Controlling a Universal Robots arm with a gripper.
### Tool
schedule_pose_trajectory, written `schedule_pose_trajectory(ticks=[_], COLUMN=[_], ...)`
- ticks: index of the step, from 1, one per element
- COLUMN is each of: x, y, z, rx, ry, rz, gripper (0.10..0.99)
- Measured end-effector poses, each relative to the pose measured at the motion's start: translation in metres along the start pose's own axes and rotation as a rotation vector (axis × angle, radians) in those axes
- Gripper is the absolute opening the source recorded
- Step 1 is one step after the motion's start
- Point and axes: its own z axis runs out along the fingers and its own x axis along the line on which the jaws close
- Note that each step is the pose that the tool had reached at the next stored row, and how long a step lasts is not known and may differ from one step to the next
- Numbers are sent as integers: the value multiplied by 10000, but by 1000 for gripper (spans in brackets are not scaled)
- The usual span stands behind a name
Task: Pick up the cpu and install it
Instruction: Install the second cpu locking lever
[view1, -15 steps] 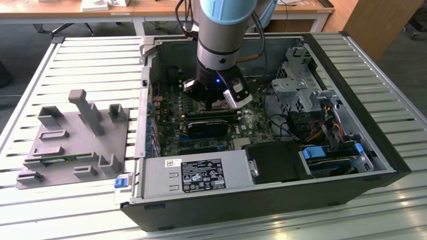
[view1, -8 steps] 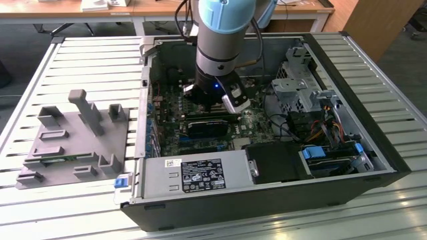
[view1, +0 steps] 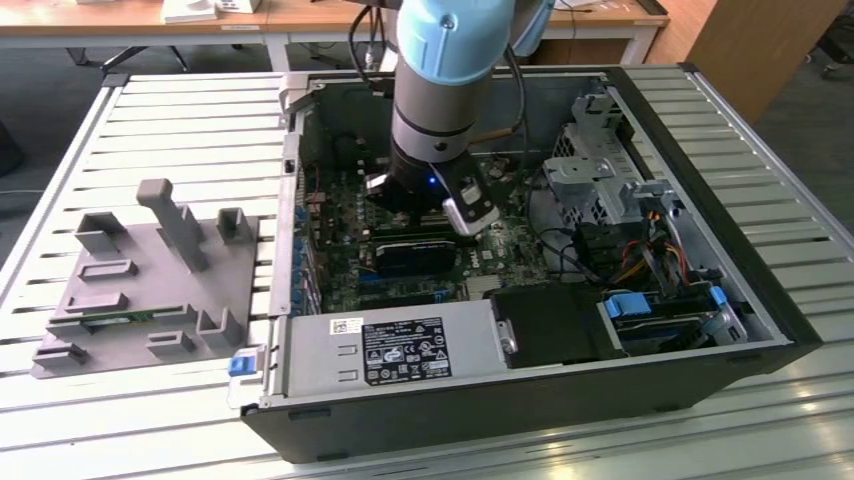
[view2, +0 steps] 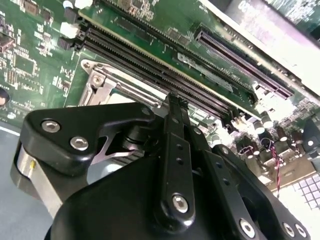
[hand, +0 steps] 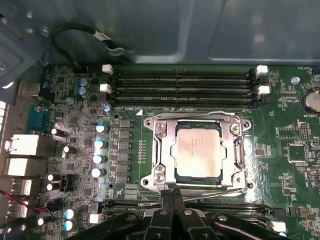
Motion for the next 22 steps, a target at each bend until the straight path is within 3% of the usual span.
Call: schedule_pose_trajectory(ticks=[4,6,11,22], x=[24,36,93,145], y=[-48,-82,-169,-173], z=[-3,-3,16,96], rx=[-502,-664,-809,-970], ry=[3,1,-6,-8], rz=[-21,-28,-36,-43], gripper=[106,106,106,106])
